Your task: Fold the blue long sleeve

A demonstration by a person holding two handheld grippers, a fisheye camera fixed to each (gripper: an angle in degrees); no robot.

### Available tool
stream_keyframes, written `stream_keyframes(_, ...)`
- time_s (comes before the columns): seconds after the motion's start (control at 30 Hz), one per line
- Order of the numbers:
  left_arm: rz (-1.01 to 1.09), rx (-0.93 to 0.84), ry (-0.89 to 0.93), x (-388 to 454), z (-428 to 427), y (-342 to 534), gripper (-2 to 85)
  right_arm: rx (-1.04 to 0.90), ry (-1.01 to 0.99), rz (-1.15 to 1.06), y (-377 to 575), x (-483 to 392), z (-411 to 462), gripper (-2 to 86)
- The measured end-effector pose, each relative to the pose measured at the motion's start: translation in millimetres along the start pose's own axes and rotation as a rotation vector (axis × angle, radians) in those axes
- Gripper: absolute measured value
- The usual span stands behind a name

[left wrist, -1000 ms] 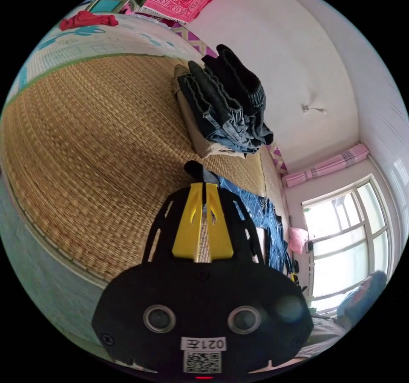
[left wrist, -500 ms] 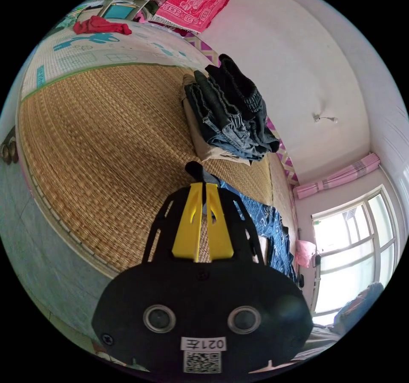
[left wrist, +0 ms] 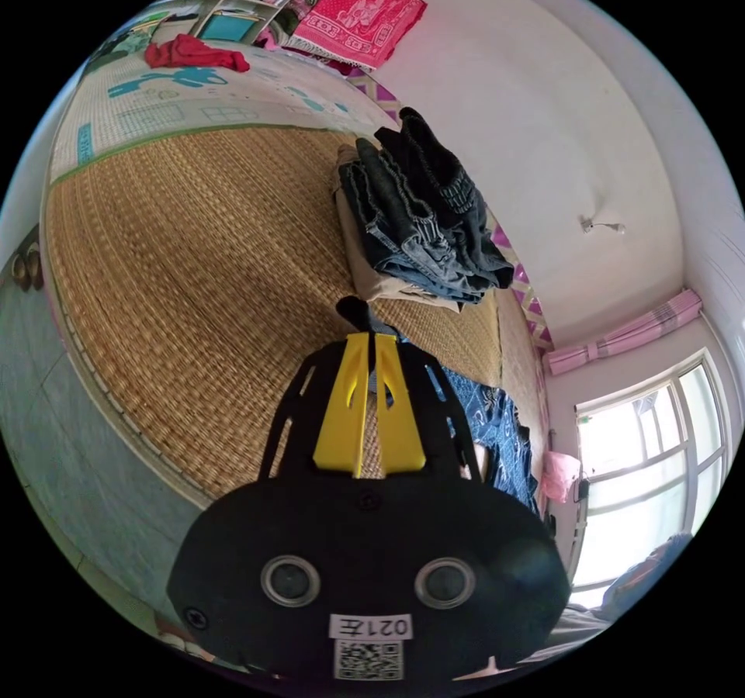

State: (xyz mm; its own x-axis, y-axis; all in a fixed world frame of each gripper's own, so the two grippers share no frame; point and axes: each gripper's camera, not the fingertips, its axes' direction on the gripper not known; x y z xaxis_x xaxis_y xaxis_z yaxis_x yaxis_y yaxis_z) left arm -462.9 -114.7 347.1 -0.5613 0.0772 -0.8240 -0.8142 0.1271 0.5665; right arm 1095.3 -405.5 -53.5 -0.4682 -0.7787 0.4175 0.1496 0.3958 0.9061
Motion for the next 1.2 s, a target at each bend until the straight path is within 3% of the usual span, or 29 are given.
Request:
stream_keyframes(0.33,0.079,0.039,0.116,24,-15,-43,-1.0,-0.022,0.019,-0.81,85,-302,-33,0.5)
stream_keyframes(0.5,0.188,0.032,0.187,52,-30,-63,-1.0,-0.151,-0.044,-1.127,206,-447,7,0.5)
stream_keyframes(0.7,0.293,0.025,0.233,81,-54,-82,-1.0,-0.277,-0.12,-1.414,361,-548,68,0.4)
stream_keyframes(0.93,0.374,-0.001,0.275,98,-70,-103,-1.0,-0.277,-0.23,-1.494,447,-638,92,0.4)
stream_keyframes(1.07,0.382,-0.013,0.318,100,-73,-112,-1.0,-0.551,-0.307,-1.499,498,-686,135,0.4)
stream_keyframes(1.2,0.368,0.004,0.337,103,-81,-129,-1.0,-0.745,-0.23,-1.496,565,-670,199,0.5)
